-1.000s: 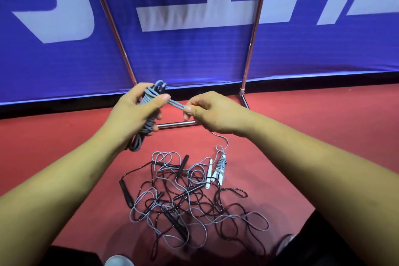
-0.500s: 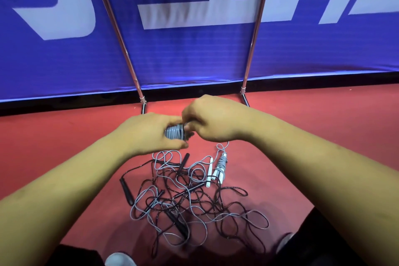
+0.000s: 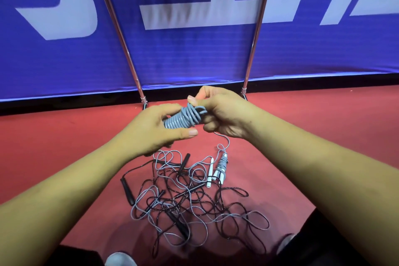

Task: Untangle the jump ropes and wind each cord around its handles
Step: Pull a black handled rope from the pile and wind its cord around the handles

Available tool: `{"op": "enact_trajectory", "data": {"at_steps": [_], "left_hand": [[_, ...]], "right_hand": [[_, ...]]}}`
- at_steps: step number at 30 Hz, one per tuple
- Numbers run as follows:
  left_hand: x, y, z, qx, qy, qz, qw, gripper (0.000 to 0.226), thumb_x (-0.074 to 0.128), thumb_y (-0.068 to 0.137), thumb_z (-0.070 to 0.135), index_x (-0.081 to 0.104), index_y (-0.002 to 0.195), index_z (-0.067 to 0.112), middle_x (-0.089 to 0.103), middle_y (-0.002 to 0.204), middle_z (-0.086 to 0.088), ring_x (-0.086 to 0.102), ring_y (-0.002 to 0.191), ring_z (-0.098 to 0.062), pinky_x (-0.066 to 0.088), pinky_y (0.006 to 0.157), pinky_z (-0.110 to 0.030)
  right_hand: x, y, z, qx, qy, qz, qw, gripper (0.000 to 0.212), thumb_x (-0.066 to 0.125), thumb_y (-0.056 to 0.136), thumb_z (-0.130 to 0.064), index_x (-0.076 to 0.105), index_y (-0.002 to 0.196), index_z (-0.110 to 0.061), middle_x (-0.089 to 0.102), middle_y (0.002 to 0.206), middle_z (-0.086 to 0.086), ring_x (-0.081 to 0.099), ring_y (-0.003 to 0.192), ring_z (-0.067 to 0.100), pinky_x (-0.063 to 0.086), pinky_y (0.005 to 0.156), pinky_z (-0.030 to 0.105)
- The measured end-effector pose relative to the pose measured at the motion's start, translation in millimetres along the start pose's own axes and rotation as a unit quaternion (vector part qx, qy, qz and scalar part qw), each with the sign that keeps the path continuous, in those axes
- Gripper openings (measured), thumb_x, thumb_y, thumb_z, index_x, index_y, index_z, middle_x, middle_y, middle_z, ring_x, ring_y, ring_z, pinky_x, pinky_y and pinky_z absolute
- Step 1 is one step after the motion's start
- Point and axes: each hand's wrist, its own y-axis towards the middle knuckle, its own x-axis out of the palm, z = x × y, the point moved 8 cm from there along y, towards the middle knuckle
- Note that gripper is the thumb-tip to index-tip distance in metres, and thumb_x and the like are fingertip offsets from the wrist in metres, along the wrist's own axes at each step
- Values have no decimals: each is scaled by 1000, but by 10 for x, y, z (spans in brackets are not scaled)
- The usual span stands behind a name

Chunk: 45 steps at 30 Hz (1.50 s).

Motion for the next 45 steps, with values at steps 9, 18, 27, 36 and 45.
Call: {"op": "enact_trajectory", "data": {"at_steps": [9,18,27,36,45], "left_hand": [[38,-4,26,30,-94,105,990,43,71,80,54,43,107,35,56,55,8,48,45,-11,40,43,-21],[-31,47,44,-19,-337,139,931,16,50,97,36,51,102,21,49,60,-8,42,39,-19,38,44,-24],[79,73,-12,-111,-531,44,839,35,36,97,50,56,96,22,39,58,0,38,41,-15,36,39,-21],[173,78,-32,-138,-562,-26,815,36,37,94,55,58,95,25,37,53,3,35,35,-12,33,36,-18],[168,92,-63,-141,-565,-28,813,43,35,96,55,63,82,25,35,53,3,34,34,-11,32,36,-17]], "right_hand": [[15,-24,-28,5,28,40,999,45,44,97,0,28,60,-22,19,48,-6,10,42,5,9,41,14],[-78,-152,-304,-122,-150,119,974,16,66,91,-12,58,78,-8,56,59,2,37,50,16,33,46,26],[40,-247,-543,-229,-83,-37,969,22,60,94,-11,67,113,-3,63,79,7,50,70,22,42,68,37],[112,-280,-624,-244,-124,-42,961,27,54,99,-19,67,122,-15,60,97,-3,41,66,15,39,63,30],[200,-217,-533,-151,102,-111,977,31,36,103,-9,50,127,6,58,95,15,56,83,23,56,82,31]]}}
